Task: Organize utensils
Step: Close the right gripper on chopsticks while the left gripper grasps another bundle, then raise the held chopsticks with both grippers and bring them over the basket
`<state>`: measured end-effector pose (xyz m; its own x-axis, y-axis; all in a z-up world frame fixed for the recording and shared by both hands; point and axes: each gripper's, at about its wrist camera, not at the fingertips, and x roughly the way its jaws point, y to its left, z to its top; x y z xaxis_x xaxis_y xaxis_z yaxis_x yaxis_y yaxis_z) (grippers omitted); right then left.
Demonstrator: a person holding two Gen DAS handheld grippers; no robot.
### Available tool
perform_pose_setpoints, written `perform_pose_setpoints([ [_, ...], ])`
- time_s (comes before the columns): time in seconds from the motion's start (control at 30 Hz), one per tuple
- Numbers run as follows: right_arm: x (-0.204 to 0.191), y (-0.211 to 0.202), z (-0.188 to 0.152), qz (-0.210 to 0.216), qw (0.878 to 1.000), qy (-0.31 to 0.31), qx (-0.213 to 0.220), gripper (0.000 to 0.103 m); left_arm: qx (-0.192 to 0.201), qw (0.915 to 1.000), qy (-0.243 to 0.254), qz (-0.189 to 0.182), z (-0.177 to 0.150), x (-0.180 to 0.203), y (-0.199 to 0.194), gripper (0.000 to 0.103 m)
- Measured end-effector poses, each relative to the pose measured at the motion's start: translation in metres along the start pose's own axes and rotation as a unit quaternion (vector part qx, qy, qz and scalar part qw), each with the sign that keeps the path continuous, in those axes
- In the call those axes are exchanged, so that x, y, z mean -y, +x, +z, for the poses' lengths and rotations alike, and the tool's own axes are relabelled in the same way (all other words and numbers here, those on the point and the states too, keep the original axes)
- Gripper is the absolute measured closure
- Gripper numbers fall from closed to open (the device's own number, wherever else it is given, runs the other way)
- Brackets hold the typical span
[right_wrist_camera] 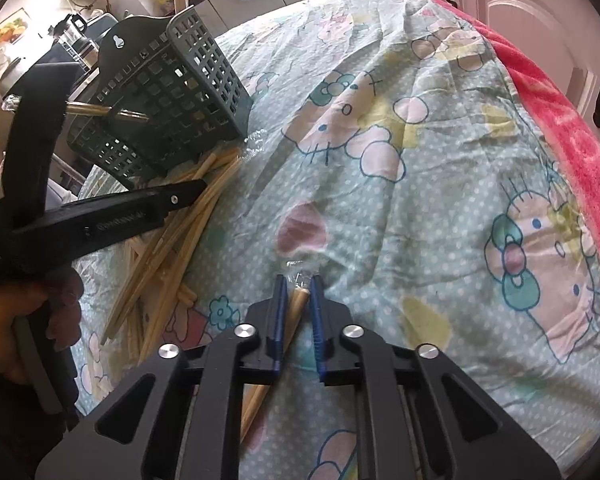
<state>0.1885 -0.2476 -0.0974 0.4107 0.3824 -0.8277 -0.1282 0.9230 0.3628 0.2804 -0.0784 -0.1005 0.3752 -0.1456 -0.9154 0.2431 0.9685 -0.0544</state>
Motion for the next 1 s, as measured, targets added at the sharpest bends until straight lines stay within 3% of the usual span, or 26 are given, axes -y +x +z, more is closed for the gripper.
perform_pose_setpoints([
  [0.13,0.000,-0.006,0.005,0.004,1.000,-0.007,0.015,0.095,0.000,0.9999,0.012,0.006,0.006,0.005,0.002,0.095],
  [0.27,-0.004,-0.016,0.007,0.011,0.999,-0.020,0.036,0.095,0.013,0.9998,0.008,-0.010,0.011,0.004,-0.010,0.096],
  [0.6,-0.024,-0.054,0.020,0.016,0.991,-0.076,0.111,0.096,0.098,0.9923,-0.017,-0.073,0.010,-0.003,-0.073,0.096],
  [0.8,-0.046,-0.074,0.027,0.012,0.982,-0.112,0.153,0.097,0.163,0.9811,-0.030,-0.100,0.001,-0.010,-0.114,0.096],
  [1.0,-0.065,-0.086,0.037,0.021,0.973,-0.141,0.182,0.097,0.244,0.9620,-0.053,-0.110,-0.004,-0.021,-0.153,0.096],
])
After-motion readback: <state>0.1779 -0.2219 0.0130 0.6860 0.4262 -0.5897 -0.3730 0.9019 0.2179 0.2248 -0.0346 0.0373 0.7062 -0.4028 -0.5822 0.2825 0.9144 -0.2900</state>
